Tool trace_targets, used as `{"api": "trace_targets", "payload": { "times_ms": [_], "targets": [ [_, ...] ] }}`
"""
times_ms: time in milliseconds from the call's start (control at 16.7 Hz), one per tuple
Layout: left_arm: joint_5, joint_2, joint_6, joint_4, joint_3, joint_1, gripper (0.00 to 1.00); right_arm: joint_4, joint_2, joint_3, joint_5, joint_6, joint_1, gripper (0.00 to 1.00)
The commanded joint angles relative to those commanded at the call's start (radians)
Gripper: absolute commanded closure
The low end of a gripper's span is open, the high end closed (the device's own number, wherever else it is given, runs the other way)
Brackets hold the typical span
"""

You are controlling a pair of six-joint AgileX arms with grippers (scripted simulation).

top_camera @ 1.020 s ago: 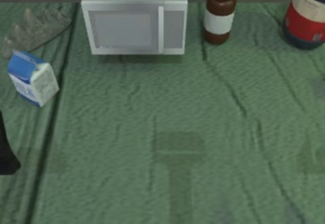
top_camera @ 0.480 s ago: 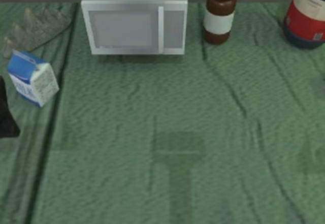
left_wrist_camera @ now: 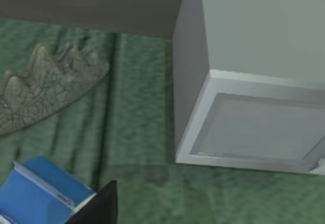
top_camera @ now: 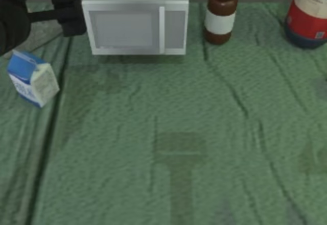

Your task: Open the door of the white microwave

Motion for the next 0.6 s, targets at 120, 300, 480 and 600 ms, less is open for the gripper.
{"api": "trace_targets", "payload": {
  "times_ms": [120,300,480,600],
  "targets": [
    [-0.037,0.208,-0.052,-0.059,0.171,-0.063,0.00,0.000,0.000,0.000,0.000,0.000,0.000,0.00],
    [-0.087,0.492,-0.123,-0.139,0.401,-0.147,0.00,0.000,0.000,0.000,0.000,0.000,0.000,0.00],
    [-0.128,0.717,-0.179,-0.204,0.579,-0.212,0.00,0.000,0.000,0.000,0.000,0.000,0.000,0.00],
    [-0.148,0.822,-0.206,-0.237,0.663,-0.242,0.00,0.000,0.000,0.000,0.000,0.000,0.000,0.00]
  ]
}}
